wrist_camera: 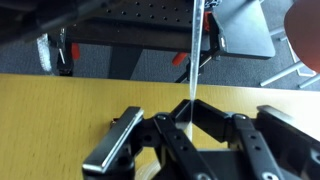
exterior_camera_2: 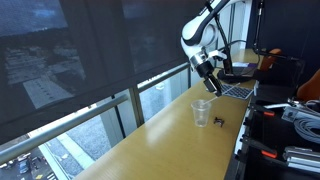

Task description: Put the straw in the cup

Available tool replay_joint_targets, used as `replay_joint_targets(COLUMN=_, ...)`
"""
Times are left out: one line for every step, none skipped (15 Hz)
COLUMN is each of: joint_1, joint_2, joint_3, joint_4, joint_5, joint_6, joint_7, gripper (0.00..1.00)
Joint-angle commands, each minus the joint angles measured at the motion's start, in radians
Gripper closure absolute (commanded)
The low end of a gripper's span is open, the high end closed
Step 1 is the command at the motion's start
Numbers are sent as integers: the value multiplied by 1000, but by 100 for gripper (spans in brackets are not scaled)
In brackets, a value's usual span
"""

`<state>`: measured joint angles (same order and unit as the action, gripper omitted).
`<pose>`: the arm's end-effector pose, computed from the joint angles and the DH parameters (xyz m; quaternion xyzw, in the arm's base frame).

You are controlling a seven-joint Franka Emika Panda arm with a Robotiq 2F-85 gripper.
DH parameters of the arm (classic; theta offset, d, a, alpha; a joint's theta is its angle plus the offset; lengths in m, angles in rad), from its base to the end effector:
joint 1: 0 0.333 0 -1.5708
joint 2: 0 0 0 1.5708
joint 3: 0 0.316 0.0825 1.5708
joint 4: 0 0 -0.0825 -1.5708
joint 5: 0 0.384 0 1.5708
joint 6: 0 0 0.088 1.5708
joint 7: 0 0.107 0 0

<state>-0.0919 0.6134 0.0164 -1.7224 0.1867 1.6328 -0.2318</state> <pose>0.5825 -0.0257 0.2004 -0.9344 -0.0358 0.3250 0.1417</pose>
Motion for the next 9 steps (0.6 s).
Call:
replay_joint_targets(joint_1=1, joint_2=17, joint_3=3, joint_4=29, joint_5=-4, joint_6=-30, joint_7=17, gripper=97)
replay_joint_targets(joint_1=1, joint_2=19, joint_3=3, joint_4=34, joint_5=-4, joint_6=-33, joint_7=17, gripper=97)
replay_joint_targets(joint_1=-1, joint_2=22, joint_3=2, joint_4=42, joint_5=-3, joint_6=-37, joint_7=17, gripper=97)
replay_joint_targets(joint_1=-2, joint_2=25, joint_3=2, joint_4=48, joint_5=-3, joint_6=-40, joint_7=18, gripper=97)
replay_joint_targets(joint_1=-3, joint_2=27, joint_3=1, joint_4=54, joint_5=-2, joint_6=-42, joint_7=18, gripper=97)
replay_joint_targets(joint_1=-4, joint_2=31, joint_3=1, joint_4=64, joint_5=-1, joint_6=-47, joint_7=18, gripper=97)
replay_joint_targets(joint_1=-5, joint_2=34, joint_3=1, joint_4=71, joint_5=-2, joint_6=-49, joint_7=18, gripper=97)
replay_joint_targets(joint_1=-6, joint_2=41, joint_3=1, joint_4=83, joint_5=-1, joint_6=-54, joint_7=18, gripper=97)
replay_joint_targets(joint_1=-8, joint_2=47, joint_3=1, joint_4=95, joint_5=0, joint_6=-60, joint_7=19, gripper=97)
